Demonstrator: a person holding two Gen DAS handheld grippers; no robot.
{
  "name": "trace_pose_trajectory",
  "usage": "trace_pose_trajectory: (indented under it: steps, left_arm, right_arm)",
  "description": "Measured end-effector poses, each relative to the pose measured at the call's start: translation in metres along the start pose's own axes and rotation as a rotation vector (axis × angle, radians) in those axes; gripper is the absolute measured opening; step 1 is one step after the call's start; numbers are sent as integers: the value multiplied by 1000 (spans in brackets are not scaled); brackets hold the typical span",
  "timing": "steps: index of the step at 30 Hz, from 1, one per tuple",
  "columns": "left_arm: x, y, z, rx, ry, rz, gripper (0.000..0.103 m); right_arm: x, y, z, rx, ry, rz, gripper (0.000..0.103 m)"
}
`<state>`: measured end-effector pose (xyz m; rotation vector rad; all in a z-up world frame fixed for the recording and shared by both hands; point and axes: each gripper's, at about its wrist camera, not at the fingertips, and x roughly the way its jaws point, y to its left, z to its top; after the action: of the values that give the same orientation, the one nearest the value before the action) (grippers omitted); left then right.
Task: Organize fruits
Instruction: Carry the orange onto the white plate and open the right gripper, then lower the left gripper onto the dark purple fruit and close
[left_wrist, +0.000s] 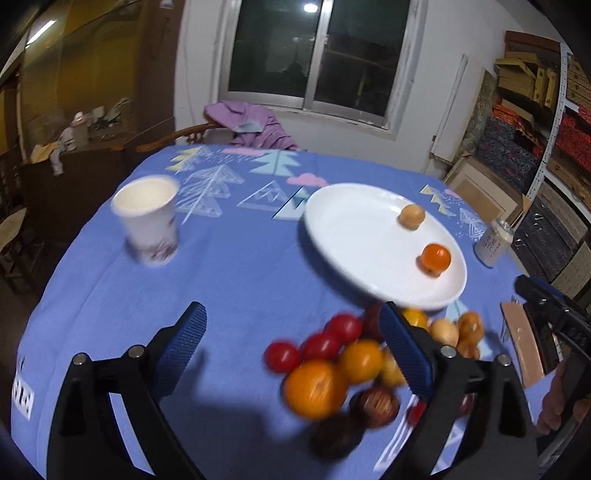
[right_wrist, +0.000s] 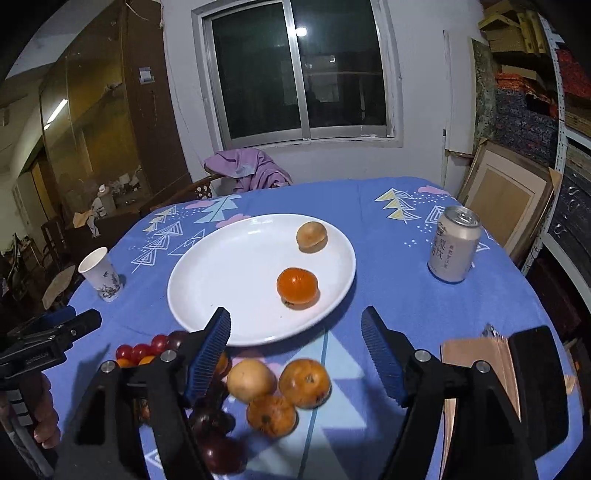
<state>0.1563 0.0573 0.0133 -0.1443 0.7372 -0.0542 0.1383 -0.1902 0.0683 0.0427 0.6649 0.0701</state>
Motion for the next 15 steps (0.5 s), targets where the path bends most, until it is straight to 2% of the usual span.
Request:
trace_pose_trajectory:
  steps: [5, 7, 12, 15]
  left_arm:
    - [-16, 11, -51, 19, 19, 47, 92]
    - [-17, 7, -61, 43, 21, 69, 92]
    - [-21, -15, -70, 123, 7, 61, 92]
    - [-20, -27, -77, 172, 16, 58, 92]
  right_arm:
    - [-25, 4, -46, -40, -19, -32, 81]
    - [-30, 5, -56, -44, -32, -39, 86]
    - [-33, 18, -60, -110, -65, -75, 89]
    - [-28, 18, -61, -117, -43, -87, 91]
